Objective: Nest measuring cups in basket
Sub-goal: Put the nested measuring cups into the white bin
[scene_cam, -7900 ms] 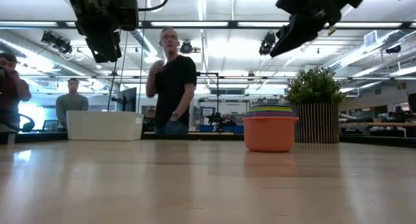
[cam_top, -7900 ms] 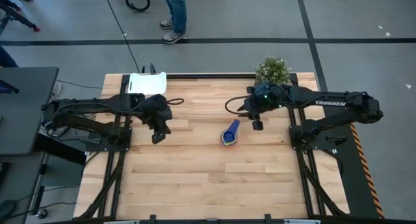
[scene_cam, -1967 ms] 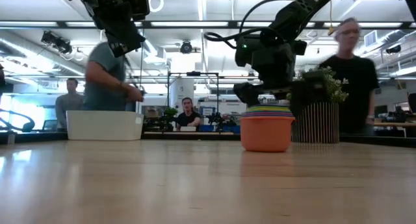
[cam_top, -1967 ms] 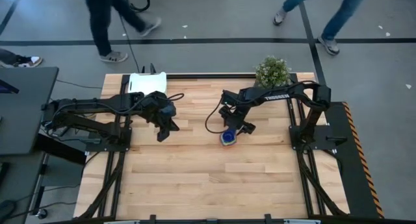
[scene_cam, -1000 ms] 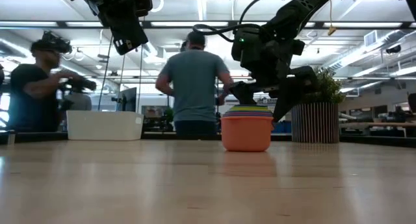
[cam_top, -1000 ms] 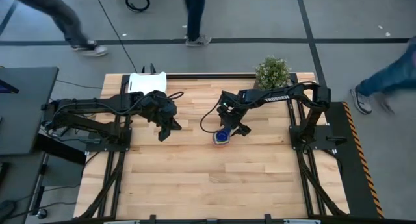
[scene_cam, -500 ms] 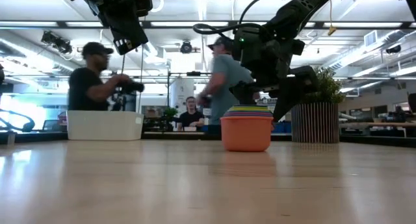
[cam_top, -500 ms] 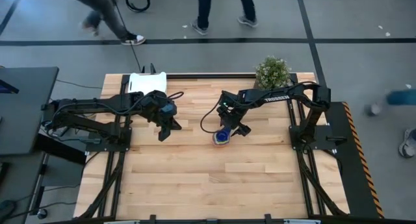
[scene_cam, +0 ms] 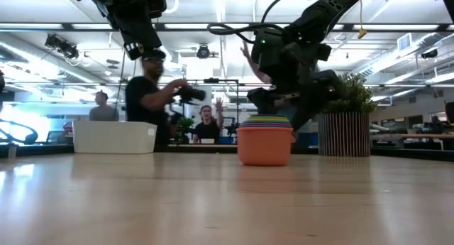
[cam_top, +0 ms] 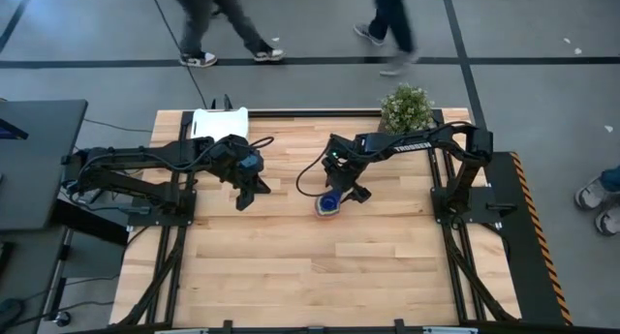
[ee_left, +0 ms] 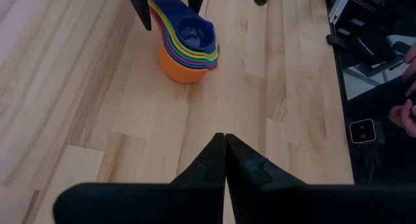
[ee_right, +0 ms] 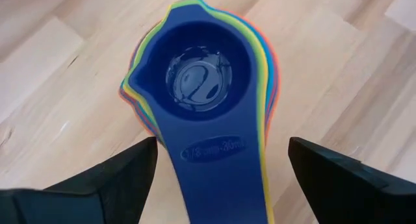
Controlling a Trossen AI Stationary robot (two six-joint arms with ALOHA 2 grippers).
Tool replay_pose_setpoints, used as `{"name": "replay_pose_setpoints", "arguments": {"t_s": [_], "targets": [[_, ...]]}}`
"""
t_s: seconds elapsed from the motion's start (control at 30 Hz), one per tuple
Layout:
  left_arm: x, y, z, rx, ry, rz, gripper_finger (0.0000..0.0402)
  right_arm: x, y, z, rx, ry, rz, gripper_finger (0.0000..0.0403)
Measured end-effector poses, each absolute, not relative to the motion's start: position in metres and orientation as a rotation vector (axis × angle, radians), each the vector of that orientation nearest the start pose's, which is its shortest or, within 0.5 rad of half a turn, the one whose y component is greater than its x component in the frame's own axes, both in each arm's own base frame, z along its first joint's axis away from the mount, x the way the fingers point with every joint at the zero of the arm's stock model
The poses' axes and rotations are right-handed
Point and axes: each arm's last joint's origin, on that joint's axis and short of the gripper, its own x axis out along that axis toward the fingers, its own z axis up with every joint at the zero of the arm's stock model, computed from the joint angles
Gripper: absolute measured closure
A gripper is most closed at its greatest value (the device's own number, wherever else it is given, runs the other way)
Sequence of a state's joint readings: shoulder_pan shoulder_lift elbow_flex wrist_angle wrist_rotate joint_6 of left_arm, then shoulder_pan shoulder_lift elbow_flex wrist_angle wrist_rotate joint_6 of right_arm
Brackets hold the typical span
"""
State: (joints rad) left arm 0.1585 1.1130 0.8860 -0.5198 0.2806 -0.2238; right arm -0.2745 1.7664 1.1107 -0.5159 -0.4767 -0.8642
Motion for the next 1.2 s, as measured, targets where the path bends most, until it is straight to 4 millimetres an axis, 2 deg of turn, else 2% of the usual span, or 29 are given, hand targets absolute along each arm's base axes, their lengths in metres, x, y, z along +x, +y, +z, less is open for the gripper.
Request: {"name": "replay_pose_setpoints", "arguments": {"t_s": [0.2, 0.43, 0.83, 1.2], "targets": [[0.224, 0.028, 0.279, -0.376, 0.741, -0.034, 0.0388, 0.334, -0.080, 0.177, -0.357, 0.876, 0.592, 0.0049], [0.224, 0.028, 0.279, -0.376, 0.741, -0.034, 0.0388, 0.335, -0.076, 0.177, -0.288, 0.896, 0.563, 0.0054], [0.224, 0.028, 0.279, -0.376, 0.741, -0.035, 0.0388, 0.336, -0.078, 0.177, -0.325, 0.894, 0.528, 0.0072], [0.225, 0.028, 0.280, -0.374, 0.729, -0.036, 0.0388, 0.340, -0.079, 0.151, -0.368, 0.995, 0.540, 0.0085]]}}
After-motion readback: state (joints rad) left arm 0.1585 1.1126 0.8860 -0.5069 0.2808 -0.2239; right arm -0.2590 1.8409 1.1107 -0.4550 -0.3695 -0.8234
